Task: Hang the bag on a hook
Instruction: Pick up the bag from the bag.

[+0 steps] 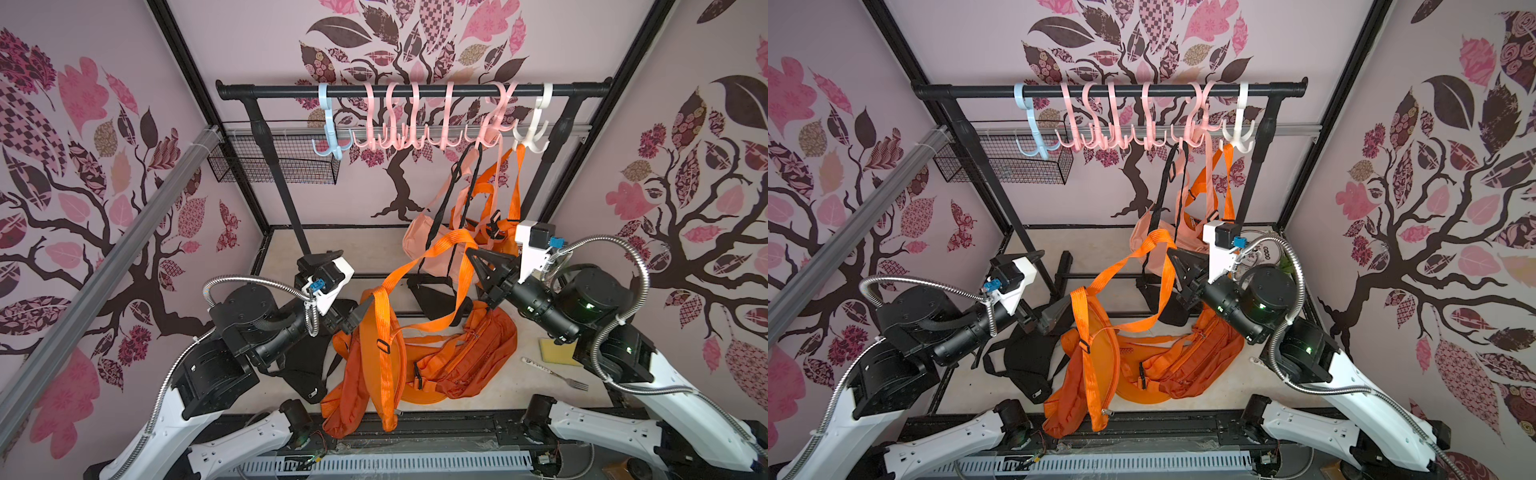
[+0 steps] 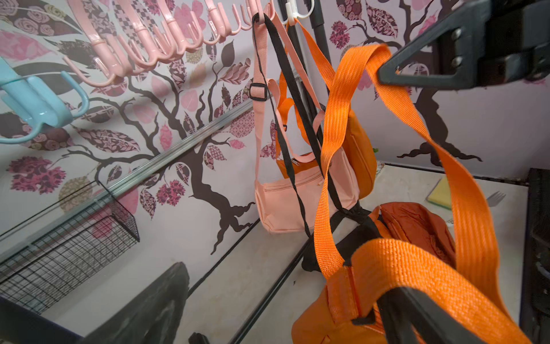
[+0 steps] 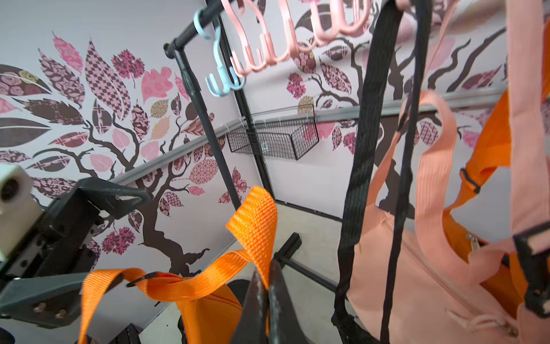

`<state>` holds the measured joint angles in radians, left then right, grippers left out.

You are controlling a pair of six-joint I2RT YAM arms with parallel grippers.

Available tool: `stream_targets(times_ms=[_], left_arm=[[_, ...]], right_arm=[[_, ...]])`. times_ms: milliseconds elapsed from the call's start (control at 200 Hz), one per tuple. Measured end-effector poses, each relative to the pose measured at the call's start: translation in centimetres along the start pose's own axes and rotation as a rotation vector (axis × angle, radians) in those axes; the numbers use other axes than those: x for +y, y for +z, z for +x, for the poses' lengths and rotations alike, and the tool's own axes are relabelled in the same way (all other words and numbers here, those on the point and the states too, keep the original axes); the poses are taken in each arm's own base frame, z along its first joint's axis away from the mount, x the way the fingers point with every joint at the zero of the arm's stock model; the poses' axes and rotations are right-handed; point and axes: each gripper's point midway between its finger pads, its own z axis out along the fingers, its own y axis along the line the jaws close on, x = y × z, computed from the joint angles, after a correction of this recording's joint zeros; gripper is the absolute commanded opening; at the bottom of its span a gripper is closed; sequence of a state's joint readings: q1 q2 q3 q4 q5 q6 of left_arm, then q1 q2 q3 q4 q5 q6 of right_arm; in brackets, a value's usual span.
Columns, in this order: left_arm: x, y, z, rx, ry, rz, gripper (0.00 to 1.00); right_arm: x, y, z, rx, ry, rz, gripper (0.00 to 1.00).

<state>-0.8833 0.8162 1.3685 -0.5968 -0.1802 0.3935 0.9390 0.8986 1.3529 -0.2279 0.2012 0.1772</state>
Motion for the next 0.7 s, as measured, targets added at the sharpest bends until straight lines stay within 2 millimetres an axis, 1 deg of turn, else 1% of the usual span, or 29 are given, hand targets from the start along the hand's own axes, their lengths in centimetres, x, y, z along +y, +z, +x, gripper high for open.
stream_targets(times_ms=[65, 115, 180, 265, 315, 480, 535, 570, 645, 700], left_arm=[[0.9, 0.5, -0.3, -0.003, 0.026, -0.053, 0.98], [1.6, 0.7, -0.5, -0.005, 0.044, -0.095, 0.98], [2.7, 0.8, -1.1, -0.017, 0.062, -0.154, 0.98], [3.7, 0.5, -2.0, -0.049, 0.07, -0.205, 0.98], [3.7, 0.1, -2.3, -0.063, 0.074, -0.199, 0.98], [2.7, -0.7, -2.9, -0.041, 0.101, -0.102, 0.98], [2.2, -1.0, -2.5, -0.026, 0.104, -0.072, 0.98], [1.8, -1.1, -1.8, -0.007, 0.104, -0.055, 0.98], [0.8, -1.1, 0.2, 0.046, 0.102, -0.019, 0.98], [0.0, -1.1, 2.2, 0.099, 0.1, 0.003, 0.98]], right_arm=[[0.7, -0.2, -2.3, -0.031, -0.017, -0.02, 0.0], [1.2, -0.3, -3.6, -0.047, -0.027, -0.033, 0.0], [1.5, -0.4, -4.5, -0.056, -0.038, -0.044, 0.0], [1.7, -0.4, -5.0, -0.052, -0.056, -0.046, 0.0], [1.8, -0.3, -5.1, -0.044, -0.065, -0.043, 0.0], [1.9, 0.2, -6.2, -0.035, -0.097, -0.027, 0.0], [1.8, 0.2, -6.9, -0.045, -0.105, -0.018, 0.0], [1.8, 0.0, -7.4, -0.052, -0.109, -0.012, 0.0], [1.7, -0.4, -8.7, -0.079, -0.114, 0.0, 0.0], [1.7, -0.8, -9.7, -0.1, -0.114, 0.008, 0.0]])
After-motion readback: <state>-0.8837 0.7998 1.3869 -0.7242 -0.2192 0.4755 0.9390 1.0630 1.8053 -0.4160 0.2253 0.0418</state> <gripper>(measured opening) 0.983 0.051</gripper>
